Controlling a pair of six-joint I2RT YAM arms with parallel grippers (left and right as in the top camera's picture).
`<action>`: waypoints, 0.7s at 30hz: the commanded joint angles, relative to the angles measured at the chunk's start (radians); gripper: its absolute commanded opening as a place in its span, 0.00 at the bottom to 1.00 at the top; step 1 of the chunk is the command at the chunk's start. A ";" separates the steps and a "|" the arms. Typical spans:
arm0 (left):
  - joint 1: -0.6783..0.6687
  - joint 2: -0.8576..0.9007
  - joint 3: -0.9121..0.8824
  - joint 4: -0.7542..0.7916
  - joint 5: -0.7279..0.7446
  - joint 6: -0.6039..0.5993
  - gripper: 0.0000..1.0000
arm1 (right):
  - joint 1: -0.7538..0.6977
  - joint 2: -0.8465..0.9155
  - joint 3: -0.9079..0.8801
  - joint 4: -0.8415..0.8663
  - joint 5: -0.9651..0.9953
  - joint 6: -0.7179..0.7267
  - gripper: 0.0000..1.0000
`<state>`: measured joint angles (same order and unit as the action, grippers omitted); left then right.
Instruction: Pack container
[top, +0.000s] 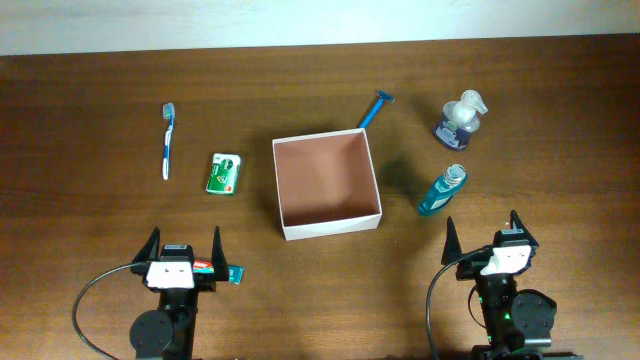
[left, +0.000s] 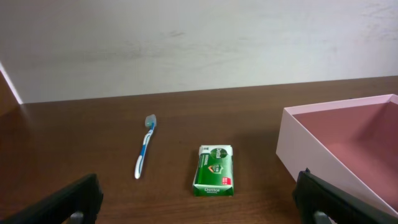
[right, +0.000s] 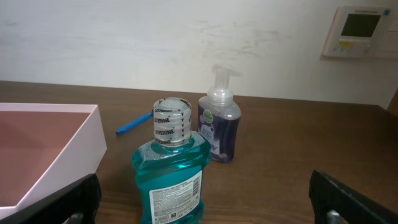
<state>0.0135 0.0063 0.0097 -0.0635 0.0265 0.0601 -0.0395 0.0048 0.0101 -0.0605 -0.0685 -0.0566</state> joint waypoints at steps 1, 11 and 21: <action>-0.076 0.001 0.000 -0.016 -0.095 0.050 0.99 | 0.006 0.000 -0.005 -0.016 0.038 0.071 0.98; -0.076 0.001 0.000 -0.016 -0.095 0.050 0.99 | 0.006 0.000 -0.005 -0.016 0.038 0.071 0.98; -0.076 0.001 0.000 -0.016 -0.095 0.050 0.99 | 0.006 0.000 -0.005 -0.016 0.038 0.071 0.98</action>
<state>-0.0589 0.0063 0.0097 -0.0723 -0.0498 0.0906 -0.0387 0.0055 0.0101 -0.0685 -0.0486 0.0040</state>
